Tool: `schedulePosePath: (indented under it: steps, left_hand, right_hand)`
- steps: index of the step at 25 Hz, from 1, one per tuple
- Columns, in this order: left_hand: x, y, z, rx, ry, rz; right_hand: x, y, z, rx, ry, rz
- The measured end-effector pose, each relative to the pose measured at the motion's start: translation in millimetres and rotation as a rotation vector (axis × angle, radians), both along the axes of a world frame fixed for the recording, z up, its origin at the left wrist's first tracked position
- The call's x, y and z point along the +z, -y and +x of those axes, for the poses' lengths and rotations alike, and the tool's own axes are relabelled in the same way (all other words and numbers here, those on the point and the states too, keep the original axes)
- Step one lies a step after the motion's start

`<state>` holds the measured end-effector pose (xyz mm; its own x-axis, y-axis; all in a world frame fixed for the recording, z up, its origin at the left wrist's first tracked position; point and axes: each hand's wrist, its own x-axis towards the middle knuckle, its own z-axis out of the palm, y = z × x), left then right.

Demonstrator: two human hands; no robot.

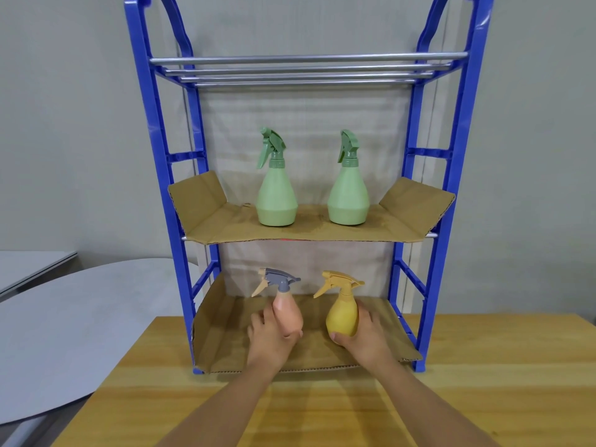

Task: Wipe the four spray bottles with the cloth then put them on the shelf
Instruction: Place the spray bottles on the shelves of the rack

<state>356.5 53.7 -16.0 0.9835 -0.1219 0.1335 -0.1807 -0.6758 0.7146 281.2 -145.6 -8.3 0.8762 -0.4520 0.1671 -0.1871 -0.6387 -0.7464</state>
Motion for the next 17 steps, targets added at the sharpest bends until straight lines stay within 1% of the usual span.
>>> schedulePosePath:
  steps: [17]
  left_hand:
    - [-6.2, -9.9, 12.3, -0.085, 0.015, -0.059]
  right_hand:
    - [-2.0, 4.0, 3.9, -0.015, -0.009, -0.033]
